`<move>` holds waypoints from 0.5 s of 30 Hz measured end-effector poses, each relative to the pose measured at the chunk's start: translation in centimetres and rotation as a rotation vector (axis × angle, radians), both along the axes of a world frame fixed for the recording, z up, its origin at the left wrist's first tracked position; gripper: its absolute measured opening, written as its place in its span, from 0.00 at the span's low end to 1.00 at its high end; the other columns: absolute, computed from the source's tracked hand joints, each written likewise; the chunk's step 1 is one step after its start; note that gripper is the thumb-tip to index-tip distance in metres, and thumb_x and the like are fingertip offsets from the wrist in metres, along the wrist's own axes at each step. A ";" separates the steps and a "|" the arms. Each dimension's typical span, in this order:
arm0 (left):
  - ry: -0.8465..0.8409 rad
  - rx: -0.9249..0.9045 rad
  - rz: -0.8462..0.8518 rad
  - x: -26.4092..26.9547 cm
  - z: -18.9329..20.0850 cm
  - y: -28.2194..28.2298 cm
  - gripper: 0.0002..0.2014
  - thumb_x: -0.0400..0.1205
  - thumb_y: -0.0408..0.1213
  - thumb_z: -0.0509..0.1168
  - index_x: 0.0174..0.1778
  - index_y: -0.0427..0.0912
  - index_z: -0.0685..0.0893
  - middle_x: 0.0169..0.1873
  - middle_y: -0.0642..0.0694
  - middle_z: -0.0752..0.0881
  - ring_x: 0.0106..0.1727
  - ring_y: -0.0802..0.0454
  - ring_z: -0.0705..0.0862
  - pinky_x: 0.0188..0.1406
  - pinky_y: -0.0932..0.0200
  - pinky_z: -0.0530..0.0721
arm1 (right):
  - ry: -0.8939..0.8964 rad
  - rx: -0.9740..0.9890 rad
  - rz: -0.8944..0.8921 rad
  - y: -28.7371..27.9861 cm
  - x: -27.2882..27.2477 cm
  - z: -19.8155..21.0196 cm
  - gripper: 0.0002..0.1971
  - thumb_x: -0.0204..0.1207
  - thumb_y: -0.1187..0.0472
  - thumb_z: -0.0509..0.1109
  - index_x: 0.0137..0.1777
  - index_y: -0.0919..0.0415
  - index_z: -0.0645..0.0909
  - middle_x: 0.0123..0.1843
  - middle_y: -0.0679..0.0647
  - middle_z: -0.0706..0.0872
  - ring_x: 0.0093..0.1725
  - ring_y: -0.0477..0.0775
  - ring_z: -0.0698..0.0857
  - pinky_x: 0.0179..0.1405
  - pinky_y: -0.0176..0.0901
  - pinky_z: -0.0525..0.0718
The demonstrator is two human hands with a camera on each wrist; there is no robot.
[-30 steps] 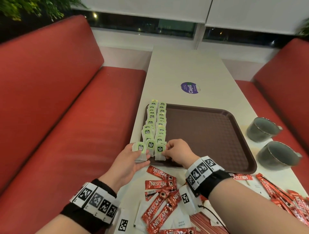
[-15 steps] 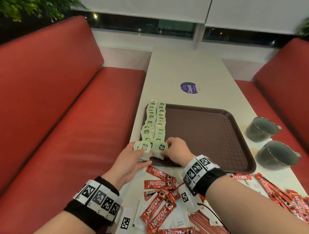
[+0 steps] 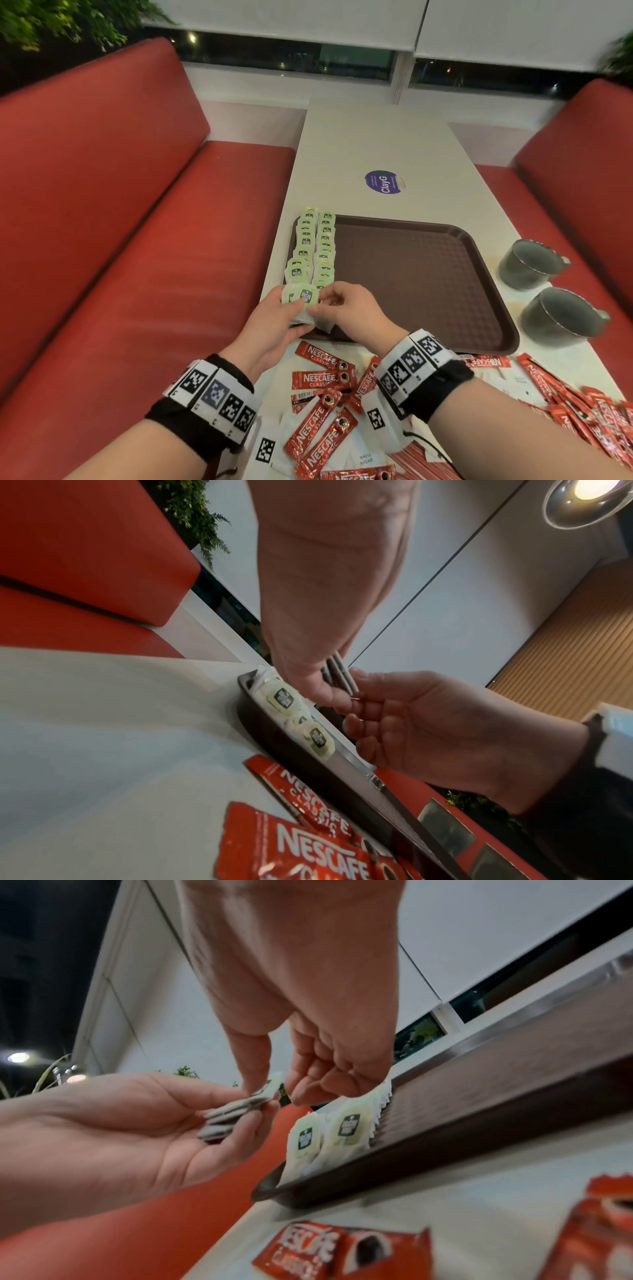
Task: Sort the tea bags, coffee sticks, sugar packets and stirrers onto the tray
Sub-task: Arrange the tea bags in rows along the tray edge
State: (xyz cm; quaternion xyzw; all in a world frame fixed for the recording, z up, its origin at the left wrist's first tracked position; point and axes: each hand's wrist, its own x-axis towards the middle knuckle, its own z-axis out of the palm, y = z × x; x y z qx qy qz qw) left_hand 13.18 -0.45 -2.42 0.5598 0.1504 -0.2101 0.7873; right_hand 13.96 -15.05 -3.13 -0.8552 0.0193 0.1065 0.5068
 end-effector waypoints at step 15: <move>-0.289 0.464 -0.082 1.6 -0.2 0.4 0.12 0.87 0.33 0.57 0.60 0.43 0.84 0.53 0.53 0.87 0.52 0.63 0.82 0.42 0.73 0.77 | 0.021 -0.064 -0.087 -2.4 0.4 -1.1 0.05 0.74 0.61 0.75 0.39 0.57 0.82 0.38 0.55 0.88 0.39 0.54 0.85 0.47 0.49 0.85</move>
